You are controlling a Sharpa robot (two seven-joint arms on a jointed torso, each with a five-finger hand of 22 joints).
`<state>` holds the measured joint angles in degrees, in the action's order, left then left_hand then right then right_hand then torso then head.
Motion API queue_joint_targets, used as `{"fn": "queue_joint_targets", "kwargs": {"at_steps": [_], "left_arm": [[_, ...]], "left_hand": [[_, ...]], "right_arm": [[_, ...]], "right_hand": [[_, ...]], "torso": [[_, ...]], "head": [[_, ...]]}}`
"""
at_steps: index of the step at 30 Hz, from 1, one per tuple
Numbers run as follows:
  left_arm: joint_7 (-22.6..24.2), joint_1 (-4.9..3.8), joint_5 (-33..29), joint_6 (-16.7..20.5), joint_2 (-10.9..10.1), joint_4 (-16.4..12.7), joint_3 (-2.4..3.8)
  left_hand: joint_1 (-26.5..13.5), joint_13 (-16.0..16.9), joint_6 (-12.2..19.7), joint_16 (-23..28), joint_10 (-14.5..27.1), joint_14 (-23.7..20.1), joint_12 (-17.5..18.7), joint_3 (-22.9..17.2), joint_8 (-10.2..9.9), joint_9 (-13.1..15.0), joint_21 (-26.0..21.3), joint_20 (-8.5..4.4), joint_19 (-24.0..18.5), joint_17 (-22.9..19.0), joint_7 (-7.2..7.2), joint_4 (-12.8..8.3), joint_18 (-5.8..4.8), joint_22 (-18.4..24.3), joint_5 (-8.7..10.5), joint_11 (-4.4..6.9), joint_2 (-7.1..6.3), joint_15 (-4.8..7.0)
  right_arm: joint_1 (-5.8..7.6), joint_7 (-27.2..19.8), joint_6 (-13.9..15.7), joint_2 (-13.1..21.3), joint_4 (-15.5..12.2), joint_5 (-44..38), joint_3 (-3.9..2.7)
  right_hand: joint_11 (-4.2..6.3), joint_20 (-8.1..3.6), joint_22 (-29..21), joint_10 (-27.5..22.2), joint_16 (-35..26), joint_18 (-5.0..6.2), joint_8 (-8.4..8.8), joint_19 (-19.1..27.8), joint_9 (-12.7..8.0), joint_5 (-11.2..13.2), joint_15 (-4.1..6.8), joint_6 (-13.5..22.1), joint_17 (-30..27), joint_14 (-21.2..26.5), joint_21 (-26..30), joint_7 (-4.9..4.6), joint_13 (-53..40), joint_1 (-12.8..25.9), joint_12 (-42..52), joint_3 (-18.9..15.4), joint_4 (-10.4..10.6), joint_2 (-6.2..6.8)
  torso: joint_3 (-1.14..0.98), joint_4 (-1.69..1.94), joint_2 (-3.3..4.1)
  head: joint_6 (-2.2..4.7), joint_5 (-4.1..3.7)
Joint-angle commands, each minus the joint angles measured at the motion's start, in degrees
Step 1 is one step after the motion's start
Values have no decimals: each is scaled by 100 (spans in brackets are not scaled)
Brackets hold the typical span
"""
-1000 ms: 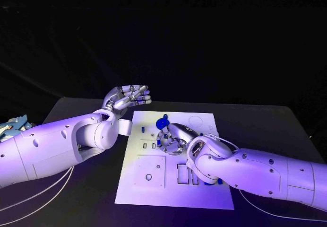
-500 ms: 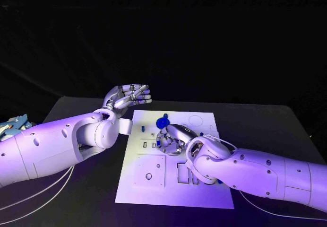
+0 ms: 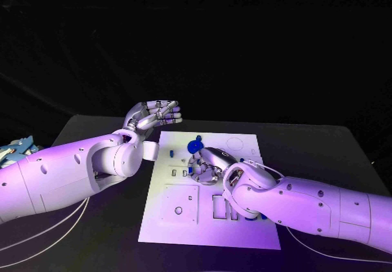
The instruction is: Assemble the parts on the task board
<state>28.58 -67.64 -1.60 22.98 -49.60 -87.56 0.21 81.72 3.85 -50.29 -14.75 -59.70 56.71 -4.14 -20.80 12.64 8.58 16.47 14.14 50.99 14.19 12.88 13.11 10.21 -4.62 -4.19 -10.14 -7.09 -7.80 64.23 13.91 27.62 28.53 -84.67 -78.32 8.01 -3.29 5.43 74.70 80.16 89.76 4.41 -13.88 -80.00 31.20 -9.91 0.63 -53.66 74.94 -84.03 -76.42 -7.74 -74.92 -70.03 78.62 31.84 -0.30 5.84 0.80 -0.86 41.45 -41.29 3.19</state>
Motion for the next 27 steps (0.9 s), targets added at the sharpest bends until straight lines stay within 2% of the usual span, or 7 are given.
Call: {"fn": "queue_joint_targets", "kwargs": {"at_steps": [1, 27], "left_arm": [[26, -4, 5, -30, 10, -6, 4], [11, -4, 6, -31, 2, -3, 4]], "left_hand": [[-29, 0, -46, 23, -24, -6, 18, -36, -19, 4, -34, 34, -7, 9, 24, 13, 24, 8, 33, 1, -43, 5], [-33, -1, -44, 29, -21, -11, 23, -41, -23, 3, -43, 38, -21, 12, 26, 10, 22, 13, 33, -2, -46, 2]], "right_arm": [[-30, -14, -115, -13, 39, -81, 15], [-48, -55, -223, -20, 94, -45, 26]], "right_hand": [[27, -25, -10, -20, 5, -18, 13, 0, 30, -14, 29, 6, 1438, -582, 35, -3, -211, 40, -22, -5, 40, 23], [-7, -12, -41, -53, -1, -12, 71, 19, 14, 5, 5, 119, 1419, -577, 77, -45, -183, 89, -55, -32, 64, 108]], "torso": [[1, -2, -2], [-3, -2, -4]], "head": [[0, 1], [-17, 0]]}}
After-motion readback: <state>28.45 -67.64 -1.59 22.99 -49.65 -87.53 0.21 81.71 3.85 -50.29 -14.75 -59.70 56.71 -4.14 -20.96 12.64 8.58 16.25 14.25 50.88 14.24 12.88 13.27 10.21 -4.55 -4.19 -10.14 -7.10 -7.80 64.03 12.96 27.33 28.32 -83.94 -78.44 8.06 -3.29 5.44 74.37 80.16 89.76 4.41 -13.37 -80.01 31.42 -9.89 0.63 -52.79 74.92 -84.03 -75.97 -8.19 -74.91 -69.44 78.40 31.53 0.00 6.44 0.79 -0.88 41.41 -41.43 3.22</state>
